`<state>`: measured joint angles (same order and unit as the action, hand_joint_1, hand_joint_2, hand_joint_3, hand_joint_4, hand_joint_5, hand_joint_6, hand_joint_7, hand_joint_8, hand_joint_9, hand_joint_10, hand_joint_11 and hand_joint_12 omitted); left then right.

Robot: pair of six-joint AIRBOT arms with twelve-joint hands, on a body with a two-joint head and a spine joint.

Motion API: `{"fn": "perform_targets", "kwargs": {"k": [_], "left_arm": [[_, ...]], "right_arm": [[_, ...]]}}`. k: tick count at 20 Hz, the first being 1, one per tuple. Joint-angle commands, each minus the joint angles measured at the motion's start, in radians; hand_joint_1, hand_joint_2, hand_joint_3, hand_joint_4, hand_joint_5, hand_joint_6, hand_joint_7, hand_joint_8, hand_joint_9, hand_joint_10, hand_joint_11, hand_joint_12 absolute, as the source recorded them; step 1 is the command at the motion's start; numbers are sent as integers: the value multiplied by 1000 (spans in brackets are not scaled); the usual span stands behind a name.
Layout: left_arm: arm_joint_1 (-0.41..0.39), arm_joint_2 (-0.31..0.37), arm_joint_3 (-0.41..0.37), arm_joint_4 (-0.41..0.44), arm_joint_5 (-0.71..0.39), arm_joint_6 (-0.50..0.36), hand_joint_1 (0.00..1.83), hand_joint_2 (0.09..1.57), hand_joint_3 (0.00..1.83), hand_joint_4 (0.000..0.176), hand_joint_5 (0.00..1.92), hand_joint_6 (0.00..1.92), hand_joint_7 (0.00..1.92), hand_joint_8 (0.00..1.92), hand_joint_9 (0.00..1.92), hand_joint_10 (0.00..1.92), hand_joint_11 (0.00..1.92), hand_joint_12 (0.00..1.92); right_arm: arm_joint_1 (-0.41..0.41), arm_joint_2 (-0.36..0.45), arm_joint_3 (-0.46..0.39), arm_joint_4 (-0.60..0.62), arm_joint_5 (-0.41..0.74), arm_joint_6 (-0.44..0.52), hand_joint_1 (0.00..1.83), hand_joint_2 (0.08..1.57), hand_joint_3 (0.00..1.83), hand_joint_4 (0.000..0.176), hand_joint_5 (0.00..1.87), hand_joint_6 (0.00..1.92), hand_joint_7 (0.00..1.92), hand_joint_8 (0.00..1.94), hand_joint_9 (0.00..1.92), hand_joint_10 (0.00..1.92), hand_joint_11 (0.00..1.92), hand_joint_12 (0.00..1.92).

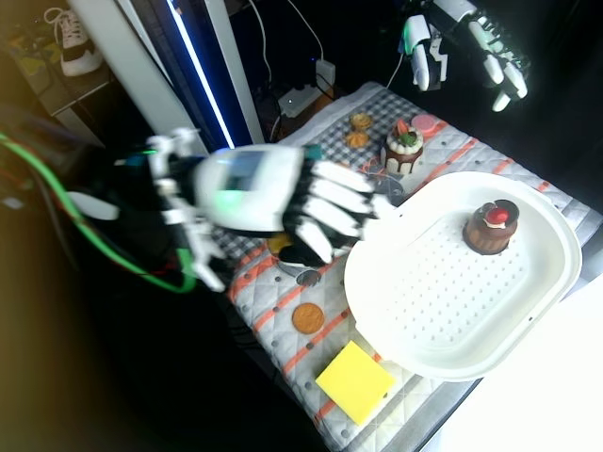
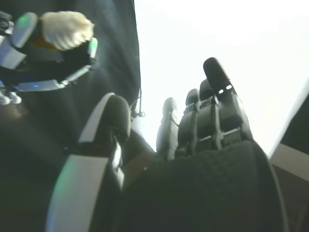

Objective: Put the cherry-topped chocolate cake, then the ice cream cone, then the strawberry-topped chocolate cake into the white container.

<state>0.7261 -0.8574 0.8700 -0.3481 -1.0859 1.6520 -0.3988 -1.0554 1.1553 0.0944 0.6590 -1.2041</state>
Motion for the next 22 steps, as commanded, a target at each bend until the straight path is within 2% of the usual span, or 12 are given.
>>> {"fn": "perform_targets", "kwargs": {"k": [1, 3, 4, 7, 8, 10, 11, 12, 15, 18, 20, 22], "left_arm": [[-8, 6, 0, 23, -131, -4, 710, 1412, 0, 81, 159, 2, 44, 1, 14, 73, 0, 446], [-8, 2, 1, 26, -128, -4, 762, 1416, 0, 75, 158, 1, 53, 2, 30, 60, 0, 473], [-8, 1, 1, 26, -126, -4, 709, 1412, 0, 103, 148, 1, 35, 1, 25, 55, 0, 489], [-14, -6, 6, 26, -114, -4, 622, 1427, 1, 73, 138, 1, 26, 3, 24, 12, 0, 312], [-20, -8, 8, 26, -109, -4, 590, 1425, 0, 71, 140, 2, 30, 2, 23, 10, 0, 377], [-25, -15, 13, 27, -103, -4, 629, 1436, 1, 73, 144, 2, 37, 1, 10, 4, 0, 160], [-25, -16, 13, 27, -103, -4, 616, 1446, 3, 81, 147, 2, 32, 2, 5, 2, 0, 38], [-25, -16, 13, 28, -104, -4, 613, 1448, 4, 87, 141, 0, 30, 2, 5, 2, 0, 7], [-23, -16, 12, 26, -108, -4, 627, 1443, 1, 97, 140, 1, 7, 1, 0, 0, 0, 0], [-19, -10, 7, 23, -113, -4, 623, 1437, 0, 97, 141, 1, 17, 5, 2, 1, 1, 0], [-13, -6, 3, 15, -120, -4, 563, 1434, 0, 96, 129, 2, 12, 4, 0, 0, 5, 3], [-1, 1, -2, 3, -131, -5, 609, 1418, 5, 101, 148, 3, 16, 0, 8, 4, 2, 131]], "right_arm": [[26, -21, 30, 20, 27, -16, 1192, 1266, 1, 0, 687, 1231, 759, 1602, 700, 1665, 691, 1919], [61, -89, 98, 61, -53, -70, 1179, 1293, 4, 0, 628, 1292, 722, 1664, 761, 1836, 828, 1921], [75, -124, 138, 71, -92, -70, 1177, 1302, 2, 0, 593, 1309, 734, 1667, 779, 1721, 810, 1921], [103, -189, 221, 87, -172, -70, 1122, 1307, 0, 0, 614, 1441, 686, 1562, 645, 1438, 562, 1795], [111, -215, 256, 101, -203, -70, 1284, 1282, 0, 0, 533, 1415, 700, 1472, 731, 1584, 580, 1768], [112, -246, 299, 126, -228, -70, 992, 1280, 0, 15, 38, 370, 253, 541, 257, 1085, 107, 1766], [112, -252, 308, 129, -236, -70, 936, 1245, 0, 43, 12, 124, 245, 277, 170, 958, 21, 1724], [112, -254, 312, 132, -239, -70, 956, 1215, 0, 100, 2, 24, 147, 141, 72, 711, 3, 1360], [112, -254, 301, 136, -240, -70, 835, 1184, 0, 112, 0, 0, 0, 0, 47, 107, 0, 19], [112, -238, 243, 126, -223, -75, 824, 1194, 0, 65, 0, 0, 0, 0, 7, 80, 0, 0], [112, -202, 195, 115, -195, -75, 787, 1196, 0, 48, 0, 0, 0, 0, 3, 175, 0, 1074], [108, -145, 129, 69, -157, -74, 785, 1184, 0, 25, 0, 0, 0, 0, 5, 358, 0, 1615]]}}
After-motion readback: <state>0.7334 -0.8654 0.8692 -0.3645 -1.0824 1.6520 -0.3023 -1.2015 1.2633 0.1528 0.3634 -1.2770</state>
